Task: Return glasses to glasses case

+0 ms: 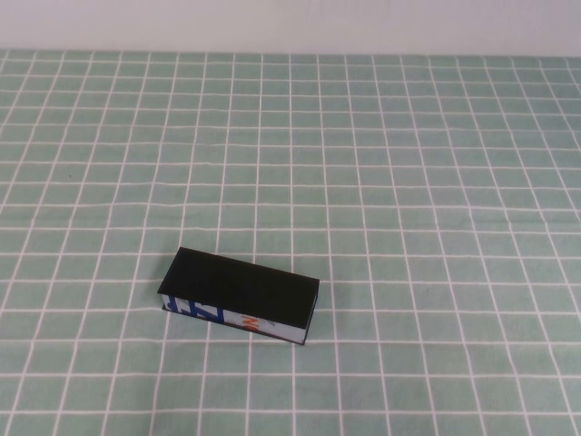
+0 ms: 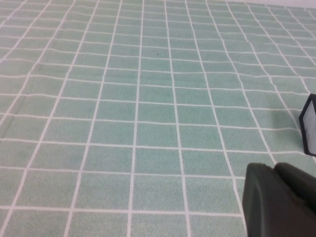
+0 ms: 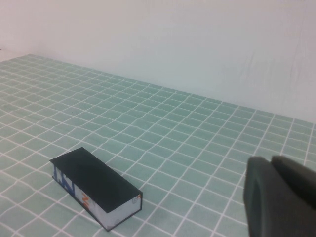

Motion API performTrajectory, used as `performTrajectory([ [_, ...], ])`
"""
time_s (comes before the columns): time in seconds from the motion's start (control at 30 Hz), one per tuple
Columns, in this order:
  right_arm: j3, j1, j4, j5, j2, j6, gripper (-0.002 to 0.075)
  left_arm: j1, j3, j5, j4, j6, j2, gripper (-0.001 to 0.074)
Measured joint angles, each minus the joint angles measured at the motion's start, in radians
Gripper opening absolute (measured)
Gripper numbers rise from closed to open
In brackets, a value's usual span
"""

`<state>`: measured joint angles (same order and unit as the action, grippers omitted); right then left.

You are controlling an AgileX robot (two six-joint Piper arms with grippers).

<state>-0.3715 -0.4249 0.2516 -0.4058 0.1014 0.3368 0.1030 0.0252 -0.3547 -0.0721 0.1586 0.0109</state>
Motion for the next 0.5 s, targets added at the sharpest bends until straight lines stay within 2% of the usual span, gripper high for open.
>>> performTrajectory([
  [0.43, 0.0, 0.0, 0.0, 0.0, -0.001, -0.001, -0.0011, 0.0, 0.0, -0.001, -0.03, 0.0, 0.0, -0.0002],
  [0.5, 0.001, 0.023, 0.004, 0.0, -0.014, -0.001, -0.0011, 0.0, 0.0, -0.001, -0.03, 0.0, 0.0, -0.0002],
])
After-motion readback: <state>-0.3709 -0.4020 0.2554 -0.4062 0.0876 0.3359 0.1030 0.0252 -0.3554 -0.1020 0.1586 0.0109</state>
